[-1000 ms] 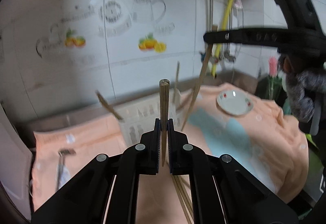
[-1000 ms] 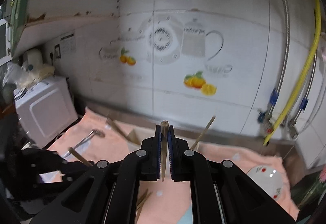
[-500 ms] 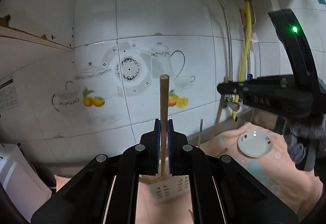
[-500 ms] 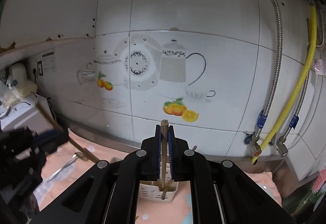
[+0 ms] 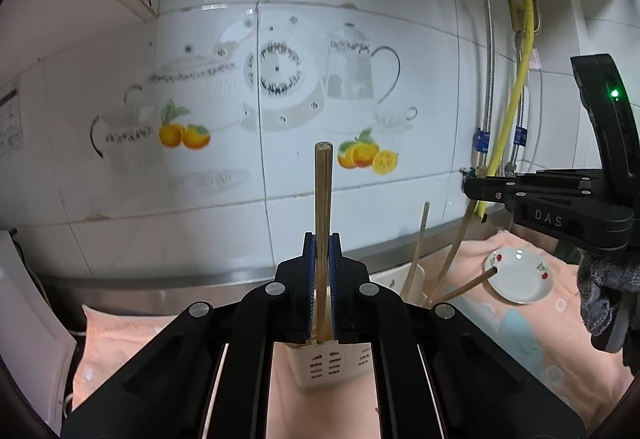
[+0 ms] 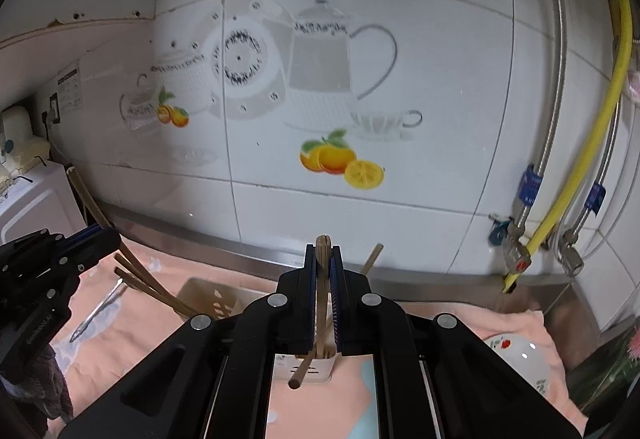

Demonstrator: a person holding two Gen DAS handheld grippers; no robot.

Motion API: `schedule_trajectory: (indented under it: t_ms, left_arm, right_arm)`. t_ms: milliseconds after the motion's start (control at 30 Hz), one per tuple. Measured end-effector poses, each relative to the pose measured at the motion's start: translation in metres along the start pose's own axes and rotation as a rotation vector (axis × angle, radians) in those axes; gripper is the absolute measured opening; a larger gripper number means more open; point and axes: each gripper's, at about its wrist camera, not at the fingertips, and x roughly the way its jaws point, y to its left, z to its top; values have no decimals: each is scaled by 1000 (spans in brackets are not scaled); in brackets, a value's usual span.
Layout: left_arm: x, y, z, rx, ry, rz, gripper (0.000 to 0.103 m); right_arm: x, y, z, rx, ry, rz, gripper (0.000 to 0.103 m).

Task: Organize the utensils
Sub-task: 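Carry both chopsticks over the white caddy and lower them in, then open the left gripper while the right gripper opens, releasing chopsticks, then move both open grippers back to the remaining loose chopsticks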

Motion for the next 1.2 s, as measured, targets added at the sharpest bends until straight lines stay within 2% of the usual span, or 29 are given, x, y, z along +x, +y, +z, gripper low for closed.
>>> schedule_trajectory:
  t_ms: [267, 367, 400, 500, 567, 700, 767, 833, 900, 1100, 1200]
  left_arm:
    - [7, 2, -9, -14, 42, 6, 6]
    - [5, 2, -9, -13, 45, 8, 8]
    - [4, 2, -9, -13, 44, 6, 11]
    - [-4, 0, -10, -10, 34, 17, 31]
    - [-12, -2, -12, -4, 24, 14, 35]
    - [-29, -5, -16, -5, 13, 14, 50]
    - [-38, -7, -20, 1, 6, 14, 56]
    - [-47, -9, -24, 0, 2, 15, 66]
    - [-53, -9, -29, -4, 3, 7, 68]
    - [-71, -8, -44, -20, -1, 25, 85]
    - [-80, -4, -55, -41, 3, 25, 92]
  right_arm:
    - [1, -5, -6, 21, 10, -1, 7]
    - [-7, -5, -6, 15, 1, -1, 12]
    - [-9, -5, -6, 13, -2, -2, 16]
    - [-19, -5, -9, 17, -11, 1, 21]
    - [-28, -4, -14, 9, -19, -6, 25]
    - [-44, -3, -27, 16, -26, 3, 37]
    - [-55, 0, -35, 12, -35, 6, 39]
    - [-62, 3, -43, 3, -38, 6, 48]
    - [-69, 6, -53, 4, -39, 10, 51]
    - [-84, 13, -82, 11, -27, 19, 62]
    - [-89, 16, -97, 17, -20, 15, 72]
